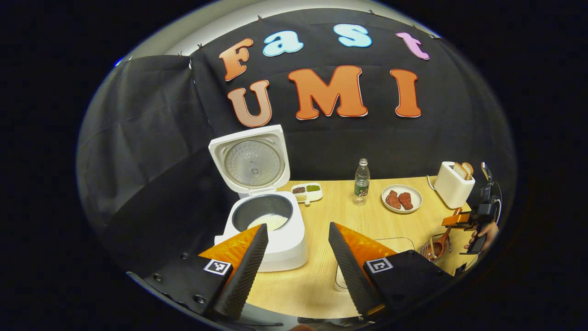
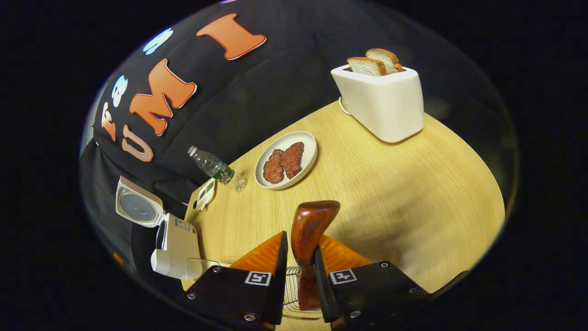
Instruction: Close the left gripper, press the button to open the rice cooker; take a wooden spoon from the chopstick holder with the right hand, scoop a spoonful of rice and pour it into the rice cooker, then put the wooden spoon back into the chopstick holder.
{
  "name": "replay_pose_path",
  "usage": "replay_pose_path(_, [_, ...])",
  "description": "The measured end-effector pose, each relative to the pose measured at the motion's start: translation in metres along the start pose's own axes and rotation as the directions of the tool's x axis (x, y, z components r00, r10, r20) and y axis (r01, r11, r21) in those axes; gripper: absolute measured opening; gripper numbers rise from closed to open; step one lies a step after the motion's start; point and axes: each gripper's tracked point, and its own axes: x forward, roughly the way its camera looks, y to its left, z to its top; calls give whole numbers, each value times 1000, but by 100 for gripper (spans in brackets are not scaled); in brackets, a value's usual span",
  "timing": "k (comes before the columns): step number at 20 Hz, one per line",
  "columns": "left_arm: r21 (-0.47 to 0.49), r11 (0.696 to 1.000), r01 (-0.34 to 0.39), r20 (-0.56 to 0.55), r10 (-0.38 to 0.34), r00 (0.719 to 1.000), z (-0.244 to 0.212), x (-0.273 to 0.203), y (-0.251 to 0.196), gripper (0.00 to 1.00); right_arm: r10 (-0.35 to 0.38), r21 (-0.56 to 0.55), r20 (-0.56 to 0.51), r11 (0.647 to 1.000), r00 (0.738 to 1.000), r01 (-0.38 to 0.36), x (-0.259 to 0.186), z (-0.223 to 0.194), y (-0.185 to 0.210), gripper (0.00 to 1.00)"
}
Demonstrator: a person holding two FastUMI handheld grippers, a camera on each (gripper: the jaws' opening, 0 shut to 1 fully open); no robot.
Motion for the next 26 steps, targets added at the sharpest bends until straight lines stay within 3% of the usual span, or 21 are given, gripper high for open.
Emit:
replay_pose_path(4, [22, 999, 50, 14, -50, 999, 7, 17, -3, 91, -18, 39, 105, 999, 994, 14, -17, 3, -5, 24])
replay_pose_path(5, [24, 998, 61, 14, -61, 998, 9, 22, -2, 91, -19, 55, 97, 998, 995, 14, -16, 1, -5, 13])
replay_pose_path(6, [26, 997, 68, 13, -68, 998, 10, 25, 0, 91, -34, 76, 91, 997, 995, 27, -11, 2, -6, 23])
replay_pose_path(7, [34, 997, 68, 13, -68, 998, 13, 27, 4, 91, -37, 89, 76, 996, 996, 30, -6, 3, -4, 24])
replay_pose_path(8, [41, 997, 65, 22, -66, 998, 16, 29, 9, 92, -44, 91, 66, 995, 997, 38, -1, 3, -3, 34])
replay_pose_path(9, [47, 997, 59, 28, -61, 998, 18, 29, 13, 92, -52, 80, 58, 996, 997, 47, 4, 2, -2, 30])
replay_pose_path(12, [60, 997, 55, 35, -58, 998, 13, 23, 21, 92, -65, 75, 21, 995, 998, 63, 14, -4, 0, 50])
replay_pose_path(13, [67, 997, 49, 31, -51, 998, 9, 23, 25, 91, -75, 68, 15, 995, 997, 74, 15, -6, -2, 49])
replay_pose_path(14, [69, 997, 43, 27, -45, 999, 5, 21, 29, 91, -89, 66, 21, 994, 996, 88, 15, -7, -6, 42])
replay_pose_path(15, [67, 997, 41, 22, -43, 999, 3, 21, 31, 91, -108, 66, 33, 992, 994, 106, 13, -4, -9, 25])
replay_pose_path(17, [50, 998, 45, 14, -46, 999, 0, 23, 35, 91, -121, 63, 63, 991, 991, 117, 0, -4, -13, 19])
replay_pose_path(18, [40, 998, 48, 14, -49, 999, -1, 25, 36, 84, -122, 62, 84, 991, 989, 117, -8, -4, -13, 18])
replay_pose_path(20, [29, 998, 50, 16, -51, 999, -1, 28, 37, 84, -115, 70, 142, 992, 983, 106, -21, -4, -15, 17])
replay_pose_path(21, [30, 998, 51, 21, -51, 998, 3, 31, 37, 91, -105, 74, 167, 993, 980, 93, -29, -7, -13, 17])
replay_pose_path(22, [35, 998, 54, 27, -55, 998, 4, 31, 35, 91, -99, 73, 194, 994, 976, 87, -34, -10, -14, 17])
replay_pose_path(23, [39, 998, 58, 34, -60, 998, 5, 32, 33, 85, -96, 74, 219, 994, 971, 81, -38, -13, -14, 17])
replay_pose_path(25, [41, 997, 67, 44, -69, 997, 9, 37, 31, 84, -97, 67, 268, 994, 959, 82, -46, -17, -14, 17])
replay_pose_path(26, [41, 997, 71, 48, -73, 996, 10, 37, 30, 91, -94, 66, 291, 995, 952, 78, -49, -16, -12, 15])
